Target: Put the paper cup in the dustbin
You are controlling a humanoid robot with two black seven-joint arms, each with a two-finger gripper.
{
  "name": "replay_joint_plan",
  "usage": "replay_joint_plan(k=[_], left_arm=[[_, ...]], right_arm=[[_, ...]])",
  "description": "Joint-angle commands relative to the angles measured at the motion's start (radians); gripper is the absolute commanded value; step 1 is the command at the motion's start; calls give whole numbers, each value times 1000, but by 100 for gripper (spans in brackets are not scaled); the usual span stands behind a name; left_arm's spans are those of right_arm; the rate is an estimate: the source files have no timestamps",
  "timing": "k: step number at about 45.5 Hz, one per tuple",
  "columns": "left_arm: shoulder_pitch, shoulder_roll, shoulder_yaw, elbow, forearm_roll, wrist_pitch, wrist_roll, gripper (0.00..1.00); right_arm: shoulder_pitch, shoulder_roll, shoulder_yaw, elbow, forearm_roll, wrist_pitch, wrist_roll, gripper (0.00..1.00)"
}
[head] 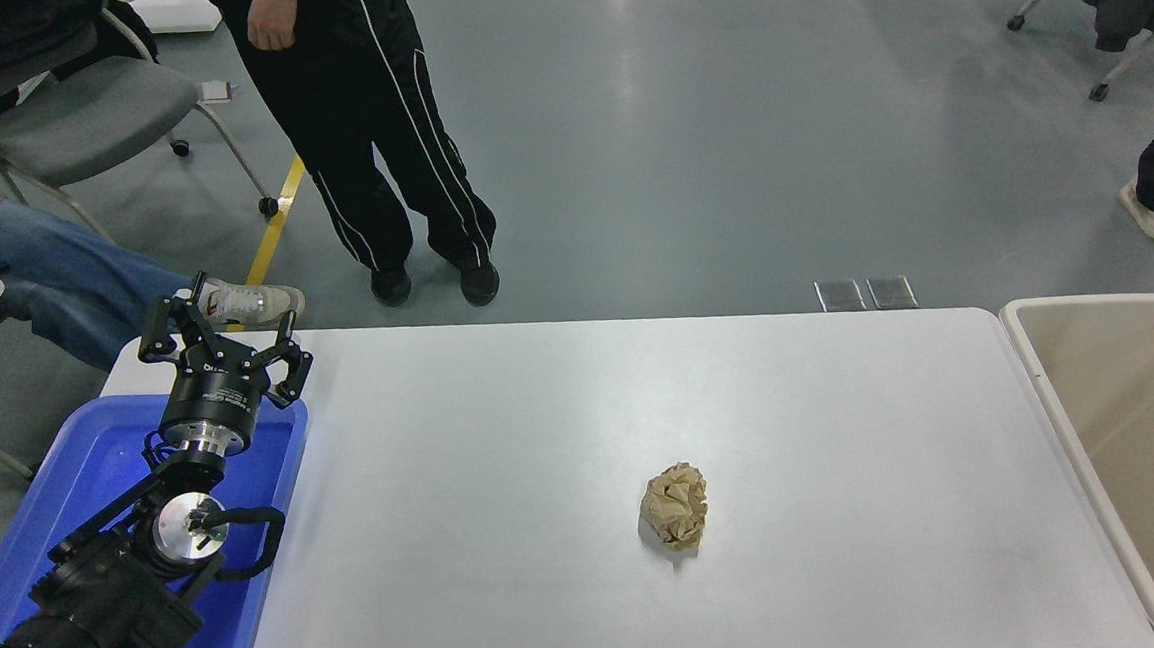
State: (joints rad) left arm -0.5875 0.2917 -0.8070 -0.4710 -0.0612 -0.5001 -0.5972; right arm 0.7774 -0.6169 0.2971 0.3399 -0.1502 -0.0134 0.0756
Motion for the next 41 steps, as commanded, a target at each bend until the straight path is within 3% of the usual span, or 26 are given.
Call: replay_joint_plan(k=[1, 13, 26, 41], left_arm=[[0, 0, 0, 0, 0, 0, 0, 100], [0, 1, 0, 0, 0, 0, -1, 100], [0, 0, 0, 0, 0, 0, 0, 100], [0, 0, 0, 0, 0, 0, 0, 100]], right_arm=[[-76, -101, 299, 318, -6, 0, 3, 99], [-161, -8, 464, 416, -91, 0, 35, 99], [-210, 121, 614, 424, -106, 4, 144, 99], [-234, 244, 645, 426, -126, 10, 239, 99]])
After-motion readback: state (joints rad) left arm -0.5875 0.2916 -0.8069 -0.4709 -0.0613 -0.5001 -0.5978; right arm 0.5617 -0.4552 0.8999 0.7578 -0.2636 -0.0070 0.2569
